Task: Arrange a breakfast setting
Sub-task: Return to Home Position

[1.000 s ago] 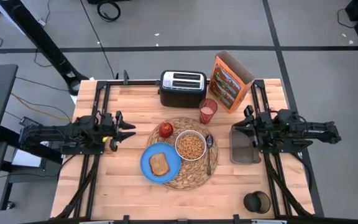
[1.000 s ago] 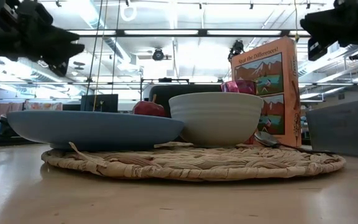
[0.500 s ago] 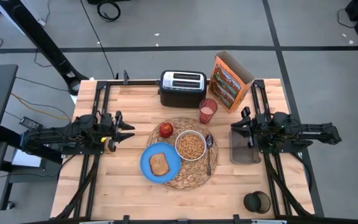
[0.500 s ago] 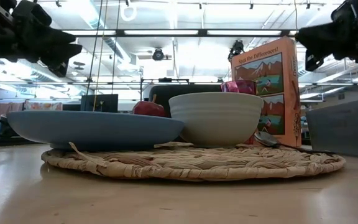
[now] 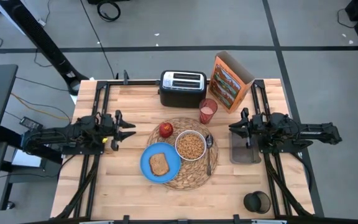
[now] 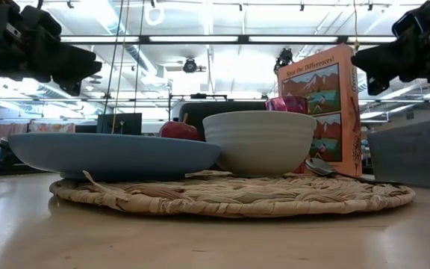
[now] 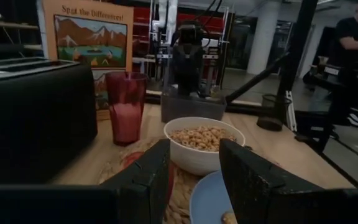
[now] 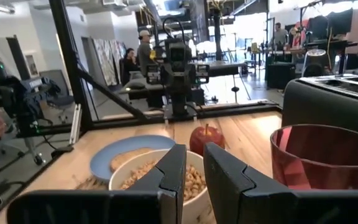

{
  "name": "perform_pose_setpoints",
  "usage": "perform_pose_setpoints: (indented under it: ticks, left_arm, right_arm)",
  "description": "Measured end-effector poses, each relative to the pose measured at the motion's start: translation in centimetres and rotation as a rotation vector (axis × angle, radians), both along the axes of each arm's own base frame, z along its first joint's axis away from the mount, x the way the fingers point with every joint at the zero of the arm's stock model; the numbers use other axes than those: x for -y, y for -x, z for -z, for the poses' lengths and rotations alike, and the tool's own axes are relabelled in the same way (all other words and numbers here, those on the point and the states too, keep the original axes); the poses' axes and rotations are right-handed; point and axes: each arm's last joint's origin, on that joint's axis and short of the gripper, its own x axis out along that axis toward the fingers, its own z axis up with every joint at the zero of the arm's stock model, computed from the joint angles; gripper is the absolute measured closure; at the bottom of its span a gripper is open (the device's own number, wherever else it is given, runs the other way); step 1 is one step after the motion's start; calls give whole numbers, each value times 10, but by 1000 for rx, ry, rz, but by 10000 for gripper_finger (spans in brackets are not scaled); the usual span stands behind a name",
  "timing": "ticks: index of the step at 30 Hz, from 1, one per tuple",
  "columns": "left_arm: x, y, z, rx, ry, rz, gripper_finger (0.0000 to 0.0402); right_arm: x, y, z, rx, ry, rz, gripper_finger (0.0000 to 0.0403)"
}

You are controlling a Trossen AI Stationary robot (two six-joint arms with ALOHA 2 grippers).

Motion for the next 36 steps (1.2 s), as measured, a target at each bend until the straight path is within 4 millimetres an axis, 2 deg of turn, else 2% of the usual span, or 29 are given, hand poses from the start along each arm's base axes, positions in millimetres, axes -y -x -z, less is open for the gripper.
perform_pose_setpoints:
  ticks: [9,21,36]
  left_arm:
    - [0,5,-6,71,-21,-18,257]
    - [1,4,-3,46,-40,-41,257]
    - [3,4,1,-1,34,-22,257]
  right_arm:
    - [0,2,-6,61,18,0,337]
    - [1,0,6,-67,-16,38,337]
    - [1,-1,7,-77,-1,25,337]
